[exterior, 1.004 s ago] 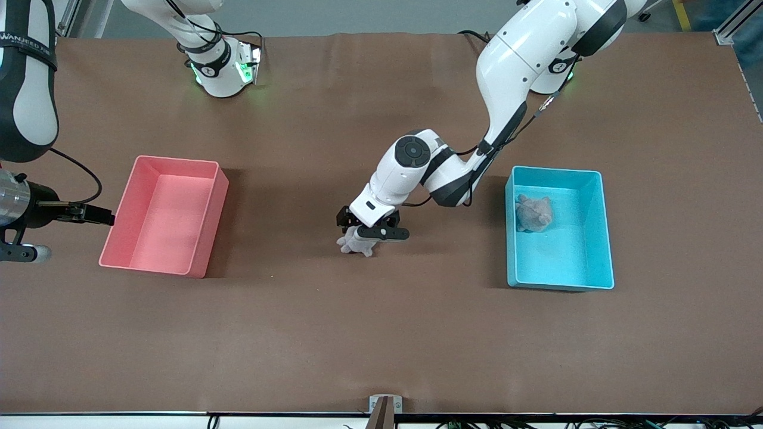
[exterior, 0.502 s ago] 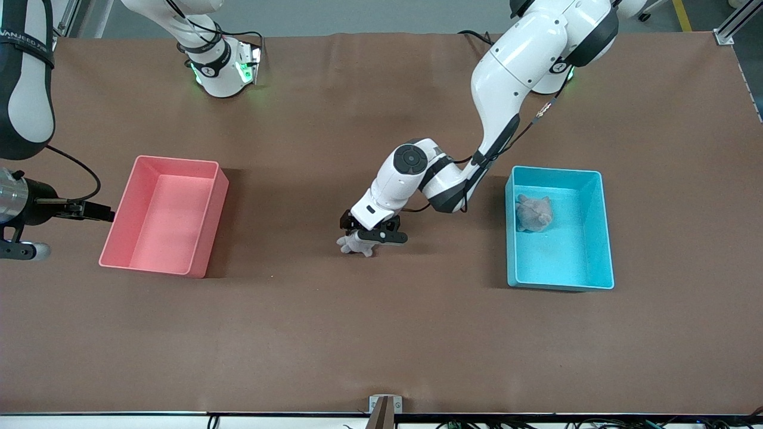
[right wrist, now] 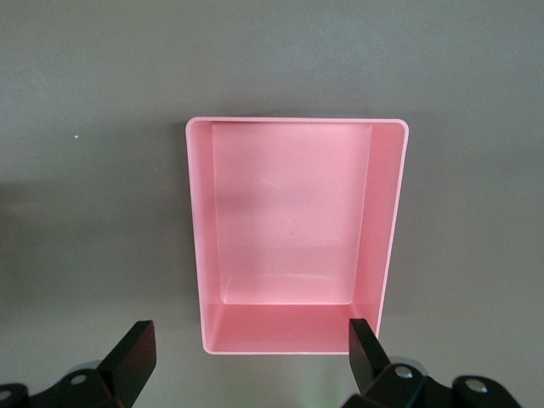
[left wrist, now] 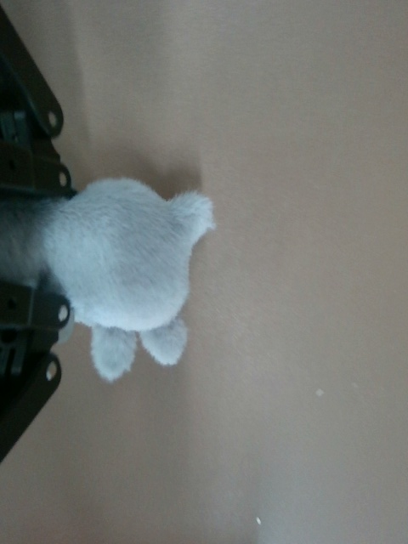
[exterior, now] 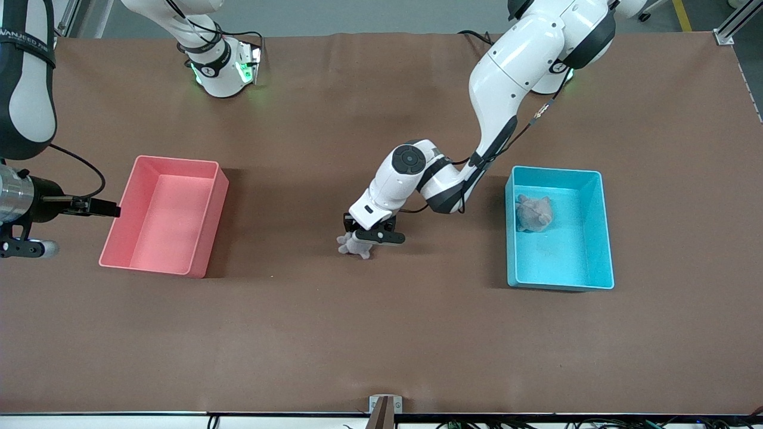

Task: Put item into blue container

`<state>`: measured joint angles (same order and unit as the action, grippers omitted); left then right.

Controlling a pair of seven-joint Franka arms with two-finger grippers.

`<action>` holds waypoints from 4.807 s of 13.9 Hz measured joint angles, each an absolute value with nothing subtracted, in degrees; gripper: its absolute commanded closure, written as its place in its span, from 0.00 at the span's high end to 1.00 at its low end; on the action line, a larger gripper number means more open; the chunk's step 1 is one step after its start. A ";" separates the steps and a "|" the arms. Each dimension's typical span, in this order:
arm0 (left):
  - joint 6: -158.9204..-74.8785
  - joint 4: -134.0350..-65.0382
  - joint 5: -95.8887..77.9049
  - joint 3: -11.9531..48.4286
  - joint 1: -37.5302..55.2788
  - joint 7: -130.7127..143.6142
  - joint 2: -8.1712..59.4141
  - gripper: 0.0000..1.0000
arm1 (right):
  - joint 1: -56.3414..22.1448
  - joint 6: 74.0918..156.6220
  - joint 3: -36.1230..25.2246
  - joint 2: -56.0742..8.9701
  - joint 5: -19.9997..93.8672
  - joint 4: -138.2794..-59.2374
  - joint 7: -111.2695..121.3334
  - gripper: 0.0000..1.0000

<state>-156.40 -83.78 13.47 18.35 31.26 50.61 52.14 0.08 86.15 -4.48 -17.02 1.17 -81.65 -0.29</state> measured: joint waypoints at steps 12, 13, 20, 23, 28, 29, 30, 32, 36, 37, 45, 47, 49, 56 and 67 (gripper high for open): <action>-111.69 -90.74 10.43 23.87 17.13 31.59 21.05 0.24 | -0.56 82.44 -4.26 -5.81 1.12 -85.70 -0.29 1.00; -111.33 -94.48 10.06 24.82 13.13 26.50 17.75 0.24 | -0.56 82.77 -4.28 -4.47 1.12 -87.06 -0.29 1.00; -112.44 -110.44 9.31 25.07 -15.52 -14.31 8.35 0.28 | -0.48 80.66 -4.72 2.21 1.10 -89.62 -0.29 1.00; -117.13 -112.72 10.62 25.25 -17.00 -15.59 11.68 0.28 | -0.47 80.15 -4.79 3.66 1.09 -89.48 -0.29 1.00; -123.93 -112.99 16.78 25.18 -19.19 -14.19 19.74 0.28 | -0.47 76.87 -4.87 4.06 1.08 -85.99 -0.29 1.00; -124.41 -112.92 17.21 25.17 -19.73 -13.39 20.95 0.29 | -0.47 76.51 -4.87 4.06 1.08 -85.67 -0.29 1.00; -124.70 -112.86 17.33 25.17 -19.97 -12.80 21.95 0.29 | -0.47 76.42 -4.87 4.06 1.08 -85.60 -0.30 1.00; -124.89 -112.75 17.39 25.30 -19.87 -11.78 23.33 0.30 | -0.47 76.11 -4.87 4.06 1.08 -85.60 -0.30 1.00; -125.15 -112.64 17.39 25.40 -19.48 -10.94 24.90 0.30 | -0.49 75.99 -4.68 4.06 1.12 -85.55 0.07 1.00; -125.28 -112.63 17.39 25.41 -19.48 -10.94 25.22 0.33 | -0.49 76.00 -4.65 4.06 1.12 -85.45 1.27 1.00; -123.75 -111.09 17.40 25.83 -19.51 -10.12 23.34 1.00 | -0.50 76.00 -4.50 4.06 1.08 -84.43 5.54 1.00; -121.16 -110.23 17.02 26.71 -19.63 -10.02 19.58 1.00 | -0.50 76.00 -4.49 4.06 1.08 -84.43 5.54 1.00; -116.44 -108.60 13.84 27.74 -19.55 -9.80 14.81 1.00 | -0.50 76.01 -4.49 4.06 1.08 -84.44 5.55 1.00; -97.18 -97.44 3.25 27.37 -20.69 -3.14 3.83 1.00 | -0.51 75.93 -4.42 4.06 1.09 -84.42 5.62 1.00; -87.85 -87.73 -3.02 25.19 -26.02 6.95 -1.42 1.00 | -0.51 74.36 -4.35 4.07 1.09 -84.18 5.73 1.00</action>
